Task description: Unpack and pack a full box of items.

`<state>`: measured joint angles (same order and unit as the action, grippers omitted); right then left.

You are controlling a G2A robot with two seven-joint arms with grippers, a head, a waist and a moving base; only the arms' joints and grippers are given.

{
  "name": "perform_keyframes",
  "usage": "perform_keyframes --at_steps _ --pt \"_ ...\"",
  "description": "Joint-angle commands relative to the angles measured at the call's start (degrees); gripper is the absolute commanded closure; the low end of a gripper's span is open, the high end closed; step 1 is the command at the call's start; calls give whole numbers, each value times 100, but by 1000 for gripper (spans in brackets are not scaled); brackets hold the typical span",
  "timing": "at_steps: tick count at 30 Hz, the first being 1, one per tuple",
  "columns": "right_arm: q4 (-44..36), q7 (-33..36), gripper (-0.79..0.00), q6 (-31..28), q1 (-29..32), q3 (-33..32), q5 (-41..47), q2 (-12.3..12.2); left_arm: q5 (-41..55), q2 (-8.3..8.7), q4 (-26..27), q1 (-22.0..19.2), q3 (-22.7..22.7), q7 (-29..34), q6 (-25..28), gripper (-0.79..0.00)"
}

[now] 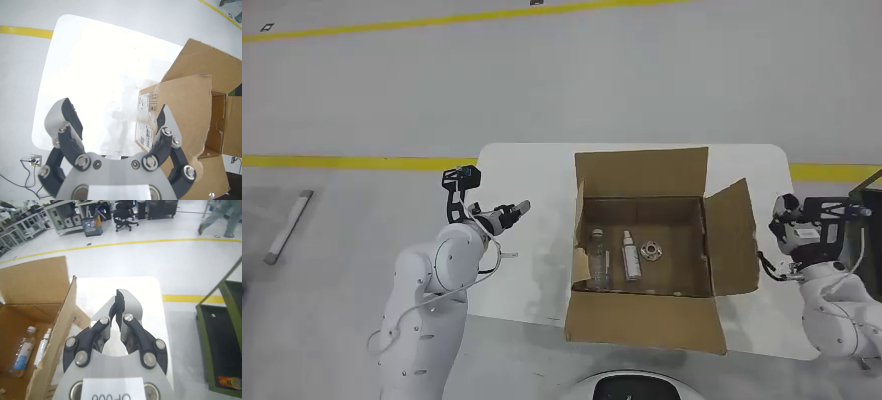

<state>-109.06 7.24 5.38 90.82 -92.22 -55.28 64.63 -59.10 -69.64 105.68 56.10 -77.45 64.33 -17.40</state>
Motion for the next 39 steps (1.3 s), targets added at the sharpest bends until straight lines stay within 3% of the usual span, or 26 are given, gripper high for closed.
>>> perform_keyframes --at_steps 1,6,10,22,28,32,34,36,39 --pt "-48 90 0 -230 -117 249 -21 12 0 0 0 0 0 0 0 -785" --pt "62 613 0 -994 -459 792 -370 10 0 0 0 0 0 0 0 -785" --pt "308 1018 0 -1225 -725 1087 -524 23 0 0 0 0 0 0 0 -785" --pt "553 1672 0 -834 -1089 1426 -971 77 0 0 0 0 0 0 0 -785" --pt "556 1590 0 -703 -1205 1527 -904 119 0 0 0 0 0 0 0 -785" --pt "311 1253 0 -440 -1169 1261 -627 136 80 -5 -2 64 -9 -202 49 -785" --pt "178 1058 0 -225 -1136 995 -380 141 218 -12 -10 114 -23 -436 157 -351" --pt "86 929 0 21 -1110 686 -159 144 352 -15 -28 149 13 -680 438 0" --pt "-12 798 0 323 -1055 335 44 149 388 -29 -292 199 197 -1029 782 0"
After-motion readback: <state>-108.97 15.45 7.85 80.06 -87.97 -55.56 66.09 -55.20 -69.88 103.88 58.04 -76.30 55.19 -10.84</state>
